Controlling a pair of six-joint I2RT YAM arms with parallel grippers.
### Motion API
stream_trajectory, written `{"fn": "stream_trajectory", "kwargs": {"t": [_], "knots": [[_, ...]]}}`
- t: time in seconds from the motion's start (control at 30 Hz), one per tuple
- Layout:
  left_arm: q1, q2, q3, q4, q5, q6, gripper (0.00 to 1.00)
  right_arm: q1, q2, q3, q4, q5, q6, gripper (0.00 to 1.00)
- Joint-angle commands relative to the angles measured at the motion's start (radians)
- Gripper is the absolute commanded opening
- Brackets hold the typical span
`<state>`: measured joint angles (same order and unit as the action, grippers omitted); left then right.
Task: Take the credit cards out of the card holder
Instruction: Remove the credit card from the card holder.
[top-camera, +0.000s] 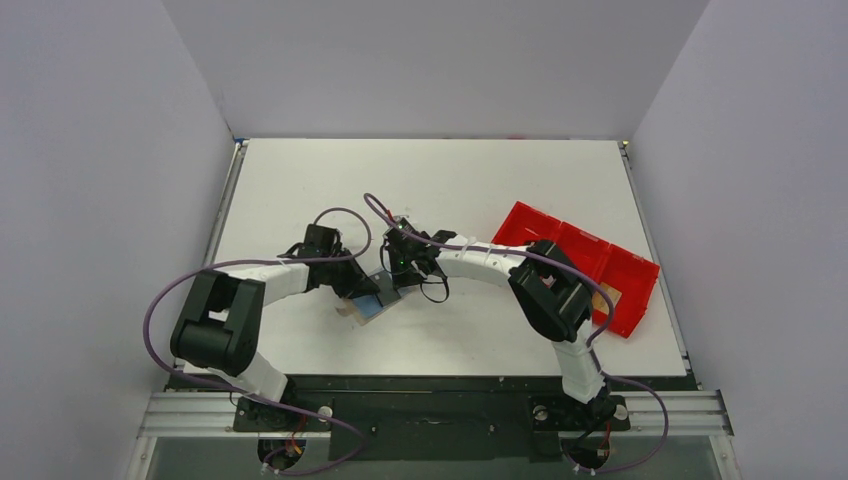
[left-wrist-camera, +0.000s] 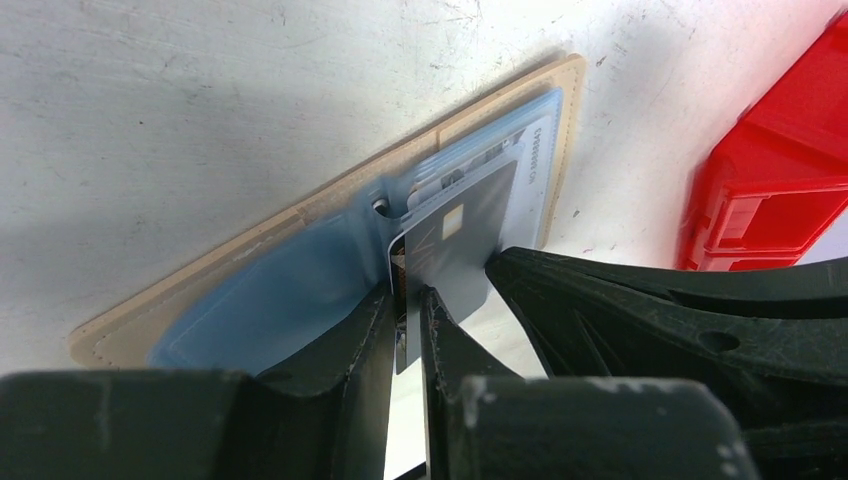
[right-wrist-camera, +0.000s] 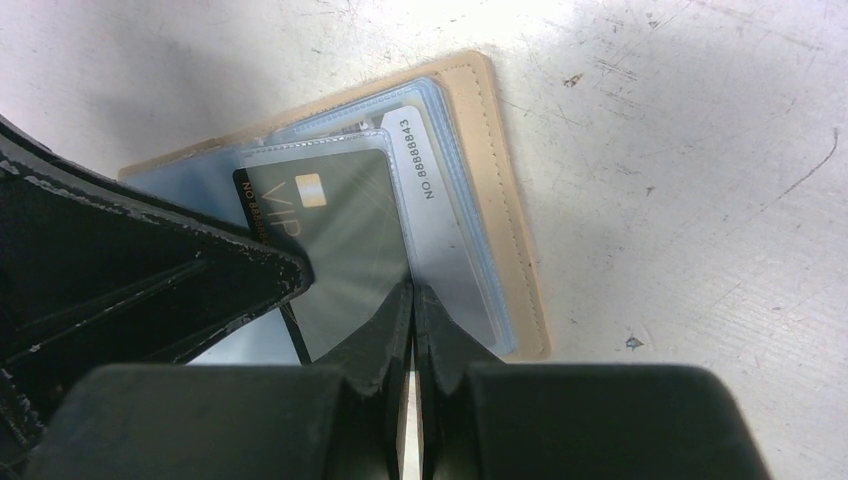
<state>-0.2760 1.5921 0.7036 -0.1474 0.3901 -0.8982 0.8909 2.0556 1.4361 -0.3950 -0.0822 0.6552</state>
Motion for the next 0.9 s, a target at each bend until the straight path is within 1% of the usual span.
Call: {"fn": "stream_trajectory", "kwargs": {"t": [0.0,0.2,0.5,0.87], "knots": [[0.001,-0.037,-0.024,0.030,0.021,0.002,0.07,-0.001,0.059,-0.011,-0.014,0.031,0.010,0.00],[0.012,-0.059,-0.044,0.048,0.038,0.000,0.07,-0.002,0.073,-0.004,-0.026,0.039,0.011,0.00],[0.029,-0.091,-0.091,0.126,0.077,-0.020,0.07,-0.003,0.093,0.009,-0.043,0.041,0.011,0.00],[0.048,-0.112,-0.148,0.224,0.123,-0.030,0.14,-0.003,0.110,0.023,-0.063,0.050,0.007,0.00]]}}
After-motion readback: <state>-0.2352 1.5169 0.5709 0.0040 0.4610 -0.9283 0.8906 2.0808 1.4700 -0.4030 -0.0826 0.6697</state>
